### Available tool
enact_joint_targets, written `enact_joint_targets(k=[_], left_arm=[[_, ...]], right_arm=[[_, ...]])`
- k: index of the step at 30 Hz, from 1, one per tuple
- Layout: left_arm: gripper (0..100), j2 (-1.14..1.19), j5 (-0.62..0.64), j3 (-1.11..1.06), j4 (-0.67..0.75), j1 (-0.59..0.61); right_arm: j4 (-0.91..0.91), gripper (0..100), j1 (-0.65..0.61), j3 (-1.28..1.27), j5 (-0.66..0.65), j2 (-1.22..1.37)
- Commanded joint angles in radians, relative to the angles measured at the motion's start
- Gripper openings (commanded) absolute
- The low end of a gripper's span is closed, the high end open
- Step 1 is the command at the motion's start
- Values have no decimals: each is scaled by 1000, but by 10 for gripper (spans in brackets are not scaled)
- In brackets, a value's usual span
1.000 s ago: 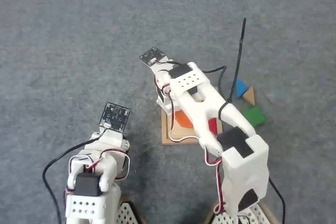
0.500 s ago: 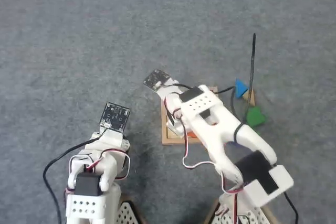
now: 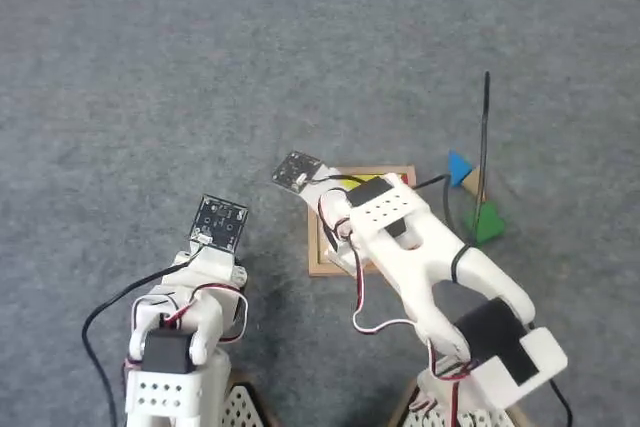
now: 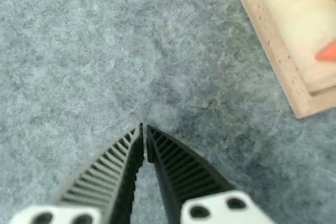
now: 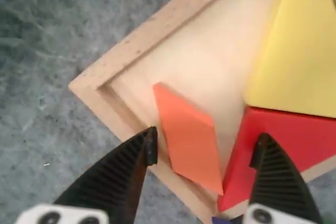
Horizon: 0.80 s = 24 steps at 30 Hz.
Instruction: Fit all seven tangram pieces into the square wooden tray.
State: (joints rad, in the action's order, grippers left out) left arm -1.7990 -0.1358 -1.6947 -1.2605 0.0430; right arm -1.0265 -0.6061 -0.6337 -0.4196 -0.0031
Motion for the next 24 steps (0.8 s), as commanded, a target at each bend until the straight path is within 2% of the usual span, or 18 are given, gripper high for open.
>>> enact_joint_targets(k=[1,8,16,19,24], left_arm=[[13,-25,8,12,-5,5],[13,-25,8,12,-5,5],[13,-25,8,12,-5,5],[13,-25,8,12,-5,5],[13,-25,8,12,-5,5]], right_arm=[[-5,292,16,-18,-12,-7],[-4,292,25,60,97,1],[53,292,27,170,103,1],[18,292,30,190,132,-31],[-18,292,71,87,129,-151]])
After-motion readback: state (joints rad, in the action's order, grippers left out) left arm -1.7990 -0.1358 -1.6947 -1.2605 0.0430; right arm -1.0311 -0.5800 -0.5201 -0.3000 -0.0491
